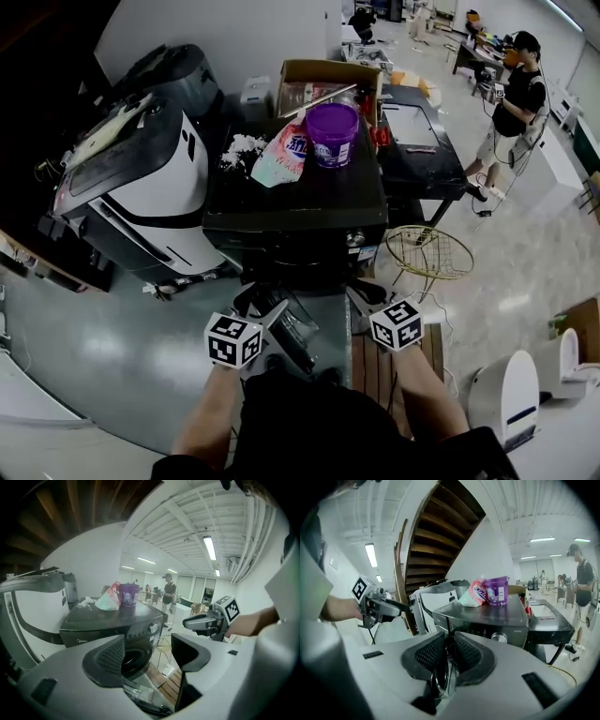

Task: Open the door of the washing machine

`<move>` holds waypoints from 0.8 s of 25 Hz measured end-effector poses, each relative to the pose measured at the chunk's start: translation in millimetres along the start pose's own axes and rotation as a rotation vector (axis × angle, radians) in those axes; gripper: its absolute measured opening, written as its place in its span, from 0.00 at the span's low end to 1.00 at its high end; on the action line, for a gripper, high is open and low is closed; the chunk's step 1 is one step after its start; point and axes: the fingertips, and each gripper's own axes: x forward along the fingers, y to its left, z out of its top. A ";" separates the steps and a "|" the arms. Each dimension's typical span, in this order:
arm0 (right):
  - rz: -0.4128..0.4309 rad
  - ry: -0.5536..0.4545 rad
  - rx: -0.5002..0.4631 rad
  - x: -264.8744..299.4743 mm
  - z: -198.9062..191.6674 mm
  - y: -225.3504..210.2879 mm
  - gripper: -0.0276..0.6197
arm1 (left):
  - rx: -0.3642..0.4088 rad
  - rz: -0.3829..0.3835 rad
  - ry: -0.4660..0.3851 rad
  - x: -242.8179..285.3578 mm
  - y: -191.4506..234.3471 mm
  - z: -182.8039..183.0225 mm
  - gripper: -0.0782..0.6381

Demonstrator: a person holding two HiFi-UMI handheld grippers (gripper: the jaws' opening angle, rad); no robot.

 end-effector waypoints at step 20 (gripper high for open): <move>-0.088 -0.360 -0.172 -37.6 185.0 35.9 0.07 | 0.081 0.118 -0.298 -72.7 89.5 119.4 0.47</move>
